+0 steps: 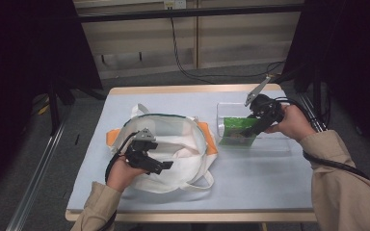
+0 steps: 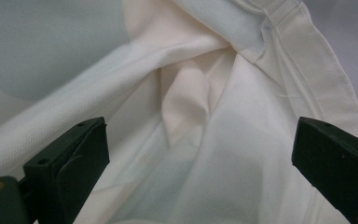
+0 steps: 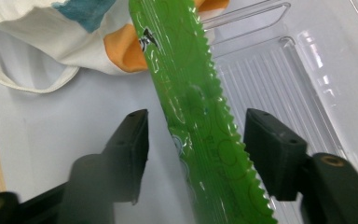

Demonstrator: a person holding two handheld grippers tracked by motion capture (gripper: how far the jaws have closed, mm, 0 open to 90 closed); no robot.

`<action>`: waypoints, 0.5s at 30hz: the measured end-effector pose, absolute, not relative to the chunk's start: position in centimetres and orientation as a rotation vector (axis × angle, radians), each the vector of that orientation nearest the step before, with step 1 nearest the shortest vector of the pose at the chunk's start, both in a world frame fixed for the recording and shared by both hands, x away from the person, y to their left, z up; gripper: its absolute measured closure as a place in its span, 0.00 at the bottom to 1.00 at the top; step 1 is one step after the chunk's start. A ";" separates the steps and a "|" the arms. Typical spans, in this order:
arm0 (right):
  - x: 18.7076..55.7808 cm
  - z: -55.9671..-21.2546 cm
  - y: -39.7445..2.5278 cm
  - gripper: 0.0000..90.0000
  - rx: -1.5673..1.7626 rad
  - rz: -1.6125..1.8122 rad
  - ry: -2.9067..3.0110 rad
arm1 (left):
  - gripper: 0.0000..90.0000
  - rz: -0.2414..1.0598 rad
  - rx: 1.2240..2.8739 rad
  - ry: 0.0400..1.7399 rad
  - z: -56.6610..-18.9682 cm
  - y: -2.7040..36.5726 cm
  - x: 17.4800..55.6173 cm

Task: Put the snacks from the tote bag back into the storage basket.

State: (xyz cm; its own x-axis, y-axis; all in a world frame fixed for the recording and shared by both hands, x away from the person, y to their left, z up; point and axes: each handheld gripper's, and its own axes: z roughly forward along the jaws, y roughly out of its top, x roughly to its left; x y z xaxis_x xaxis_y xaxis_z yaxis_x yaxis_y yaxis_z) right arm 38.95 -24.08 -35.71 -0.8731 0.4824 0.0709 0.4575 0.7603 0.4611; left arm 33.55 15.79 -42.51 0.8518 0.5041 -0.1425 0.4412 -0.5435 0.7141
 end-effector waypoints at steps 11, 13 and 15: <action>38.0 -34.7 -25.0 0.28 0.839 0.745 2.849 | 0.04 0.096 2.215 0.675 -42.6 15.7 33.5; 37.9 -34.6 -25.0 0.27 0.839 0.736 2.842 | 0.04 0.096 2.213 0.676 -42.7 15.7 33.4; 37.8 -34.5 -25.1 0.26 0.837 0.733 2.840 | 0.04 0.097 2.219 0.679 -42.6 15.7 33.4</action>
